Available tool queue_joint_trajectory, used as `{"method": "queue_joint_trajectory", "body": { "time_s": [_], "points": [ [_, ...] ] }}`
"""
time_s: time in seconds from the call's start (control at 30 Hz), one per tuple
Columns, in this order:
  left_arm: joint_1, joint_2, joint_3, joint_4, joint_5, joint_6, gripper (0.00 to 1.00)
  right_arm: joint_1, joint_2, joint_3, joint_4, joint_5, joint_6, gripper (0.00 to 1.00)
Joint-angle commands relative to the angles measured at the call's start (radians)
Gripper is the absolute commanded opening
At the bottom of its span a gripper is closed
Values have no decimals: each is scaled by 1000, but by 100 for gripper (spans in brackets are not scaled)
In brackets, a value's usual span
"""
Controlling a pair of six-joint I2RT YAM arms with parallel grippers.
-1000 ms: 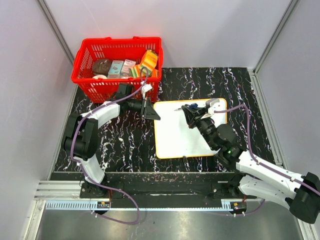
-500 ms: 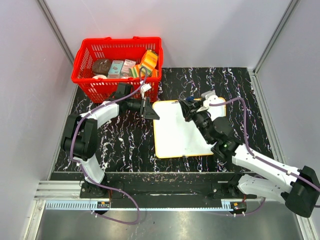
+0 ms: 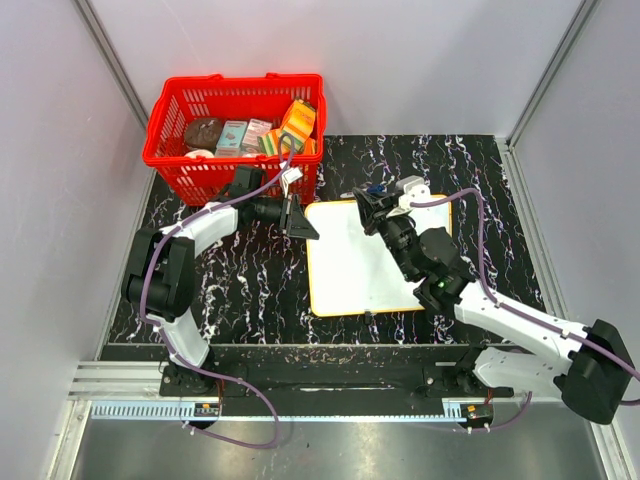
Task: Write a sentence on the whiteboard
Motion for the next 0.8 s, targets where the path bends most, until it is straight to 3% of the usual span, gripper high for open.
{"method": "queue_joint_trajectory", "body": {
  "time_s": [0.0,0.37,0.77],
  "points": [
    [25,-27,7,63,-165,107,0,3,11,-18,102,50,-20,0],
    [25,-29,7,63,-158,103,0,94,119,28,202,127,-144,0],
    [25,-20,9,63,-129,104,0,155,104,-88,276,126,-161,0]
  ]
}}
